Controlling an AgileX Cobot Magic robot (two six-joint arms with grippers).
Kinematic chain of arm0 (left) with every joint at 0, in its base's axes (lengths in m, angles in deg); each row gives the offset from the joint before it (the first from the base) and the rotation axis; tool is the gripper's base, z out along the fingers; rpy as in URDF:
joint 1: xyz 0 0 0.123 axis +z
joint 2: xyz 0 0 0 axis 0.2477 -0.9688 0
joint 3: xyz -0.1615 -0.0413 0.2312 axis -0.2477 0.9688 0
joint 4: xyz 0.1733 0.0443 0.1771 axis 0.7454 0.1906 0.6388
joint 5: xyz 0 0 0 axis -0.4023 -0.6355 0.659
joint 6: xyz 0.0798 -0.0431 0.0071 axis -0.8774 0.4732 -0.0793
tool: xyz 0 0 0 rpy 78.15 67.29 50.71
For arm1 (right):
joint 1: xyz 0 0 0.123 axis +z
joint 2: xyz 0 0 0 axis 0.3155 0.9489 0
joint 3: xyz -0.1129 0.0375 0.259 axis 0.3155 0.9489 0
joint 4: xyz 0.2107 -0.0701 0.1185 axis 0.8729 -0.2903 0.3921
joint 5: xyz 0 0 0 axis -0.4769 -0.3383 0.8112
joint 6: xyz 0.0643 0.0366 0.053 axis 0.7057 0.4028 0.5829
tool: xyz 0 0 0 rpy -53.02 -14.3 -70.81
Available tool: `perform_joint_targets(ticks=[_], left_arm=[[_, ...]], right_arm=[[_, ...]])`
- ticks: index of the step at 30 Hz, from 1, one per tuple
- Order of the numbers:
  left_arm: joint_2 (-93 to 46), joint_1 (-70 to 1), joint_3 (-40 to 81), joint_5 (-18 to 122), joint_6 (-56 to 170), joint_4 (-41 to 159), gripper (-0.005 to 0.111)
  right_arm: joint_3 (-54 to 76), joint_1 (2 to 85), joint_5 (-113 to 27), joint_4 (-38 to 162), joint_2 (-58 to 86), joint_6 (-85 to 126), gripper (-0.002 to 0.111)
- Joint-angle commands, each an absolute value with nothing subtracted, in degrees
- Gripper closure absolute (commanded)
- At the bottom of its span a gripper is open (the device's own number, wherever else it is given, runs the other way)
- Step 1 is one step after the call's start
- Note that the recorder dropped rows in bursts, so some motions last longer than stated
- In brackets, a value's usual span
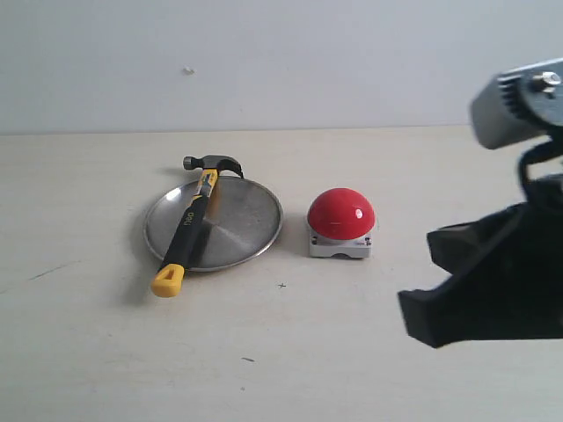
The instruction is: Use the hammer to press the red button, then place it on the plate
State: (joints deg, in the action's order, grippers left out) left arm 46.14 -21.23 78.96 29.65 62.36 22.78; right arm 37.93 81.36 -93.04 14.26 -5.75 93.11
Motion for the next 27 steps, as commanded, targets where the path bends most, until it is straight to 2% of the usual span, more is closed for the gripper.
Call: perform_joint_targets(ticks=[1, 21, 27], left_arm=[[46.4, -21.1, 79.0, 29.7, 62.1, 22.7, 0.104], [46.4, -21.1, 79.0, 29.7, 62.1, 22.7, 0.104], [46.4, -21.1, 79.0, 29.7, 62.1, 22.7, 0.104]], right_arm=[[39.2, 81.7, -93.0, 19.3, -11.9, 93.6, 0.108], [39.2, 81.3, -92.0, 20.0, -16.2, 95.0, 0.108], [39.2, 67.1, -90.6, 28.7, -20.4, 93.7, 0.108]])
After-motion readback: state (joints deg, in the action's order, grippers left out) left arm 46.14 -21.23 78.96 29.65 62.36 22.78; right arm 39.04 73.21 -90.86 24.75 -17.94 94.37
